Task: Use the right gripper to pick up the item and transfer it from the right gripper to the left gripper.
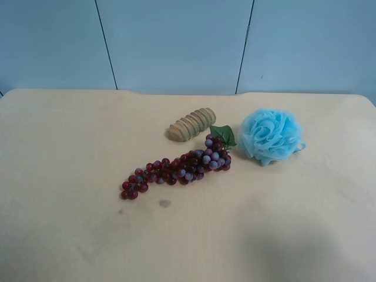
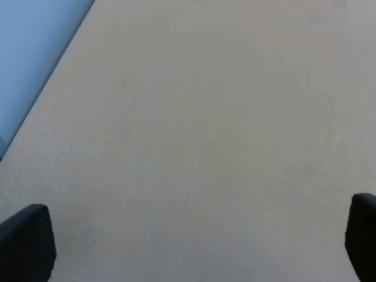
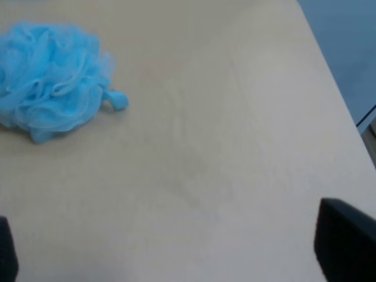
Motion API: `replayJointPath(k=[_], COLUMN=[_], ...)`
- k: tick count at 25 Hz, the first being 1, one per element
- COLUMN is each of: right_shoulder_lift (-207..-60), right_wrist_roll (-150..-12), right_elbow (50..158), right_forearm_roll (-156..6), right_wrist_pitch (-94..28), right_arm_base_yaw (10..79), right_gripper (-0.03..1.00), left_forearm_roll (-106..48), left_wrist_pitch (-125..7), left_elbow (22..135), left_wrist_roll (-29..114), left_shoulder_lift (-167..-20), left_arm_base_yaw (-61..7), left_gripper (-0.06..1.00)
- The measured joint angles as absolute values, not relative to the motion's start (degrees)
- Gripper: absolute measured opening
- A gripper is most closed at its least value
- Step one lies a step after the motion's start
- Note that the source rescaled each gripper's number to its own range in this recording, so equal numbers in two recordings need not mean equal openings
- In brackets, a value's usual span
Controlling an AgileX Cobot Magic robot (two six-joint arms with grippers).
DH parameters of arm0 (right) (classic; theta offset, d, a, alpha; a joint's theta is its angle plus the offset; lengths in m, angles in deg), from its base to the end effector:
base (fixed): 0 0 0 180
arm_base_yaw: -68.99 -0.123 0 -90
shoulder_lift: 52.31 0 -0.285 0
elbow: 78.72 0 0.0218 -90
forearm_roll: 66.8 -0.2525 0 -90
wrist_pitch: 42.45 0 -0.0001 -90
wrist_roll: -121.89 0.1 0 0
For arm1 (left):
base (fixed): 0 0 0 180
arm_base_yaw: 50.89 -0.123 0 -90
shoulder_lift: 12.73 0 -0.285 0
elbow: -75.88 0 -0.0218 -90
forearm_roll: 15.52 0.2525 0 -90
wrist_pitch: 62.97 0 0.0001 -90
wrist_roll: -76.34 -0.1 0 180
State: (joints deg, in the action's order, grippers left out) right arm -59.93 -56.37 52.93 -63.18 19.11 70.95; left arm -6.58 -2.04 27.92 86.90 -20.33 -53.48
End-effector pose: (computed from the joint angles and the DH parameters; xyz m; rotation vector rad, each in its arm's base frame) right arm 0.0029 -0.0057 0.2740 0.0699 2.0494 -0.0781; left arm 0.0017 0.0137 0.2777 -0.2405 2.0104 0.0984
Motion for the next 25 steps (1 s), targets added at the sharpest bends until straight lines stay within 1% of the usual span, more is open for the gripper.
replayJointPath(k=[10,13,18,25], right_shoulder_lift=[-59.9,-62.6,-76.7,-100.5], right_wrist_roll=[-56.4,-56.4,-56.4,-56.4], right_elbow=[52.9,53.6,60.5,74.6], right_forearm_roll=[-63.2,-63.2,-63.2,-64.1], right_wrist_pitch=[19.1,19.5,19.4,19.1], right_arm_base_yaw=[70.9,70.9,70.9,69.5], right_gripper=[1.0,1.0,1.0,1.0], left_forearm_roll=[-6.6,-6.6,-6.6,-6.6], left_wrist_pitch=[-2.0,-2.0,-2.0,-2.0], left_elbow=[27.9,27.9,27.9,27.9], left_wrist_roll=[86.9,86.9,86.9,86.9], left_shoulder_lift=[-20.3,-20.3,-20.3,-20.3], left_arm_base_yaw=[-53.5,-53.5,-53.5,-53.5], left_gripper=[1.0,1.0,1.0,1.0])
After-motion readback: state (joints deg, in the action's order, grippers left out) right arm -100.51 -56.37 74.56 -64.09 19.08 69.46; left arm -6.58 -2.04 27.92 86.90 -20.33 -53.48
